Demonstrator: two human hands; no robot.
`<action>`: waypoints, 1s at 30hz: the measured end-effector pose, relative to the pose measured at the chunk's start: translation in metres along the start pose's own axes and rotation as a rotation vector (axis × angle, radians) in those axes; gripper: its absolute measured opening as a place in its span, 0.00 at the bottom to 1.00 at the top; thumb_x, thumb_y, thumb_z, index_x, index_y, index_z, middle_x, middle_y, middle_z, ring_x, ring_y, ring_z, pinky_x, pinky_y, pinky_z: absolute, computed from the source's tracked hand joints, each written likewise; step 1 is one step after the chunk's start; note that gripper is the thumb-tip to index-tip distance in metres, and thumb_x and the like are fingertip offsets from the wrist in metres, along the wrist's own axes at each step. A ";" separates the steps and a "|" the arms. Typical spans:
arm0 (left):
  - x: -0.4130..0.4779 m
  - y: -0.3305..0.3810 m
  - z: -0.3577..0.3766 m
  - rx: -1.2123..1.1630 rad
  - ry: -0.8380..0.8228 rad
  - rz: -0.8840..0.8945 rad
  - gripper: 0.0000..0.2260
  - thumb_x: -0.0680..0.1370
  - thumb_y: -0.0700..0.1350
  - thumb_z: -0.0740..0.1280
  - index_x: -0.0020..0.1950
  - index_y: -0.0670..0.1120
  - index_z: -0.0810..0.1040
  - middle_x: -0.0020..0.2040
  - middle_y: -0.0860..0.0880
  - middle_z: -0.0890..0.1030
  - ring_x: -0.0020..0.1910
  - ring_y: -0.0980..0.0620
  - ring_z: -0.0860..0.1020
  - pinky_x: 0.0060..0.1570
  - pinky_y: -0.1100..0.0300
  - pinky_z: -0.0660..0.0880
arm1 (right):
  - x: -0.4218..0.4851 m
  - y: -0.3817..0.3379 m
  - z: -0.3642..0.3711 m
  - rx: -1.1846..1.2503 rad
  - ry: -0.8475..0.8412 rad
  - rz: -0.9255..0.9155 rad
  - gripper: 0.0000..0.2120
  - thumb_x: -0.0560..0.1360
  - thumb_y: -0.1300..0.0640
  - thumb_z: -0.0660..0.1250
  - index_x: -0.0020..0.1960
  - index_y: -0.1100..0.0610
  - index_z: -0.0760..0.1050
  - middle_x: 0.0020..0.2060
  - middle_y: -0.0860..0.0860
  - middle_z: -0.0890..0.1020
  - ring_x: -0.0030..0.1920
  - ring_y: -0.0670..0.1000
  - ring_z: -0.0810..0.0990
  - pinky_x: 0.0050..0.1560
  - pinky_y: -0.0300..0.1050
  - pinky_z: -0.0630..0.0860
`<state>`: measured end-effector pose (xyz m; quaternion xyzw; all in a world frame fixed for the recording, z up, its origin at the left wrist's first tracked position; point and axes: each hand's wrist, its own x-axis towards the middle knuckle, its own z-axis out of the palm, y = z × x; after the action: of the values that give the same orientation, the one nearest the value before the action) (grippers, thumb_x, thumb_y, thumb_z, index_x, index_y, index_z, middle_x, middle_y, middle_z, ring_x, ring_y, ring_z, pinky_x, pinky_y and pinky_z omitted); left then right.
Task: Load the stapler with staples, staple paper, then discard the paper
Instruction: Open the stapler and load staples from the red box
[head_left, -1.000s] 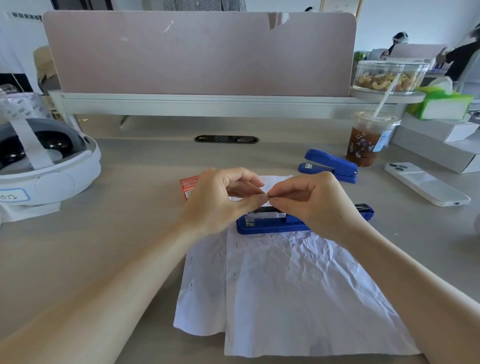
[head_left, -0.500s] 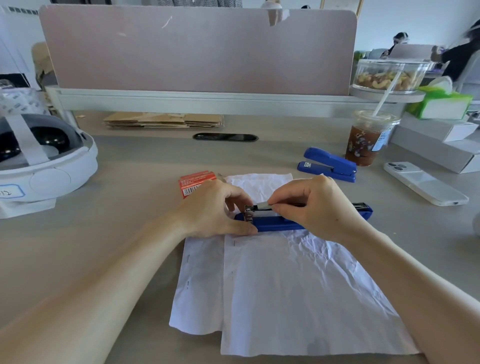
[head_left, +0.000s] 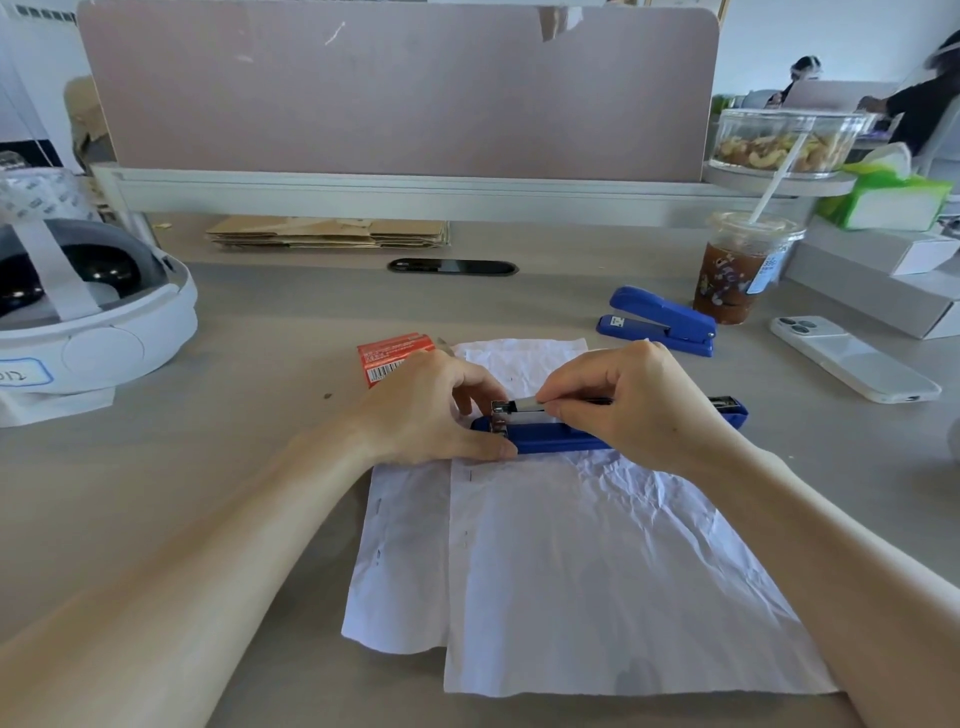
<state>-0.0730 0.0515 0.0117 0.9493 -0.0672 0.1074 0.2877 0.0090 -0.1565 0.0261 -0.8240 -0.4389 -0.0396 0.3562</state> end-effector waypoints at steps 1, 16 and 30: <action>0.000 0.000 0.000 0.000 0.000 0.002 0.15 0.66 0.55 0.79 0.50 0.56 0.83 0.41 0.61 0.82 0.44 0.62 0.78 0.40 0.69 0.75 | 0.000 0.000 0.000 -0.011 -0.005 -0.013 0.08 0.72 0.61 0.71 0.45 0.51 0.86 0.42 0.42 0.85 0.42 0.41 0.83 0.45 0.31 0.78; -0.001 0.001 0.000 0.047 -0.005 0.001 0.17 0.66 0.57 0.78 0.53 0.54 0.84 0.43 0.59 0.83 0.43 0.60 0.78 0.41 0.65 0.75 | 0.001 0.003 0.009 -0.108 -0.134 -0.109 0.10 0.74 0.59 0.70 0.53 0.50 0.85 0.48 0.42 0.78 0.45 0.42 0.77 0.47 0.37 0.74; -0.001 -0.003 -0.002 0.045 -0.041 0.036 0.13 0.68 0.57 0.76 0.47 0.52 0.85 0.40 0.58 0.80 0.44 0.58 0.76 0.39 0.67 0.72 | -0.012 0.034 -0.065 -0.282 -0.336 0.232 0.15 0.65 0.40 0.75 0.50 0.40 0.80 0.42 0.42 0.80 0.43 0.43 0.78 0.43 0.37 0.75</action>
<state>-0.0733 0.0557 0.0117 0.9561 -0.0878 0.0947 0.2629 0.0432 -0.2174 0.0516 -0.9054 -0.3846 0.0782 0.1618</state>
